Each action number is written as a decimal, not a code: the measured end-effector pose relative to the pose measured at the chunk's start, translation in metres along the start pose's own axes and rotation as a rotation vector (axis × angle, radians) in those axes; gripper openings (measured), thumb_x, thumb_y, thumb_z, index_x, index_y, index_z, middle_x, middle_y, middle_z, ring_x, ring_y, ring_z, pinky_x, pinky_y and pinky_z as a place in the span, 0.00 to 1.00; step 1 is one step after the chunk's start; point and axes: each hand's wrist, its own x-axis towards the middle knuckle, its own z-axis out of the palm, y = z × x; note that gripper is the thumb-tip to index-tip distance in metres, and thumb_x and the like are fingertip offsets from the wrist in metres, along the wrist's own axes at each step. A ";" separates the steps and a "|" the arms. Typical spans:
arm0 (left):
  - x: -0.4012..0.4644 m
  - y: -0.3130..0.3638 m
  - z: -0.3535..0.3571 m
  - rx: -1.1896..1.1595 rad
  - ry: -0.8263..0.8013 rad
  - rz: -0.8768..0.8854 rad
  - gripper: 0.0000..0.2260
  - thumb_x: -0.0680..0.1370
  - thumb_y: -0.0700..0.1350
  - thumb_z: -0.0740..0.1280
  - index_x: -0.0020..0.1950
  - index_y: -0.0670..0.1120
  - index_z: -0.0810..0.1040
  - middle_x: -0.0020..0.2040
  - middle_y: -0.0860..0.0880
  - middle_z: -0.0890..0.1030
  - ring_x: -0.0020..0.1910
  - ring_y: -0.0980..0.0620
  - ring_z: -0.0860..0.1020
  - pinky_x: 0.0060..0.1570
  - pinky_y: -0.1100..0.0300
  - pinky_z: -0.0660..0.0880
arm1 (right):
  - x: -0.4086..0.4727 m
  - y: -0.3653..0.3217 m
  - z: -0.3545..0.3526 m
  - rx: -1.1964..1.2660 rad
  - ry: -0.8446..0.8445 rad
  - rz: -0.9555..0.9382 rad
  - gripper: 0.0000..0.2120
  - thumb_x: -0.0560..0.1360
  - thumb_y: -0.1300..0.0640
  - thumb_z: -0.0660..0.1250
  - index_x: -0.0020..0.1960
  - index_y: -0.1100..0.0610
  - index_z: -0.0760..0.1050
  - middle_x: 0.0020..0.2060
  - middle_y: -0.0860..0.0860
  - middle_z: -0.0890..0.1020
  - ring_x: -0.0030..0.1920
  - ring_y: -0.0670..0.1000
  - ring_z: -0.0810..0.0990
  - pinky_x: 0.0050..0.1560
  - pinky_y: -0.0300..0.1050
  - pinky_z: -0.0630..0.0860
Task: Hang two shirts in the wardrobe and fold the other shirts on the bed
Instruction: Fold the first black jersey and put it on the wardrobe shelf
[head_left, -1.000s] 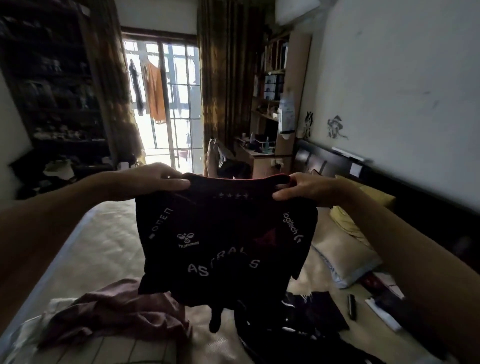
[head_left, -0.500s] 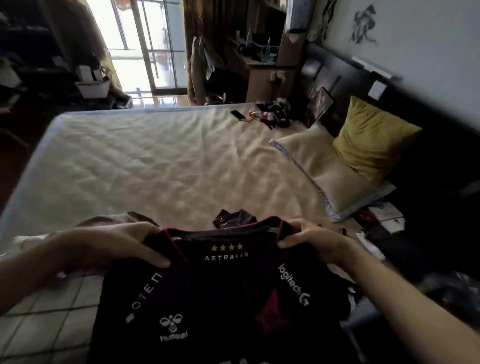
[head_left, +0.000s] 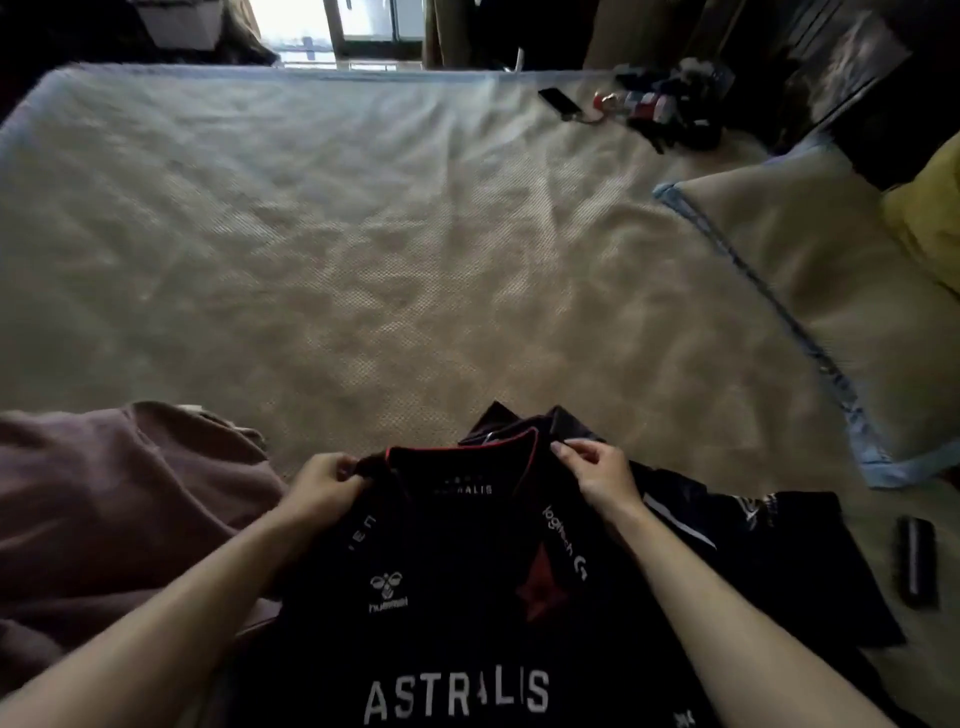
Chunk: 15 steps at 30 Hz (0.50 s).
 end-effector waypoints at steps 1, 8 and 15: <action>0.025 -0.001 0.001 0.008 0.050 -0.003 0.04 0.78 0.37 0.68 0.45 0.41 0.82 0.38 0.44 0.83 0.35 0.50 0.79 0.37 0.58 0.74 | 0.023 0.002 0.007 -0.030 0.033 -0.025 0.04 0.76 0.55 0.73 0.45 0.56 0.83 0.36 0.49 0.84 0.37 0.43 0.81 0.43 0.39 0.75; 0.145 -0.025 0.018 0.277 0.102 -0.093 0.16 0.81 0.47 0.65 0.36 0.41 0.77 0.42 0.40 0.81 0.43 0.42 0.79 0.39 0.57 0.69 | 0.144 0.032 0.058 -0.435 0.129 -0.145 0.13 0.74 0.44 0.72 0.44 0.54 0.84 0.41 0.50 0.86 0.44 0.53 0.83 0.44 0.45 0.75; 0.156 -0.017 0.024 0.646 0.307 0.064 0.18 0.80 0.45 0.65 0.65 0.38 0.66 0.60 0.34 0.76 0.60 0.32 0.75 0.60 0.38 0.71 | 0.151 0.022 0.035 -0.314 0.037 -0.070 0.20 0.65 0.37 0.77 0.41 0.53 0.81 0.39 0.48 0.84 0.41 0.47 0.82 0.45 0.42 0.77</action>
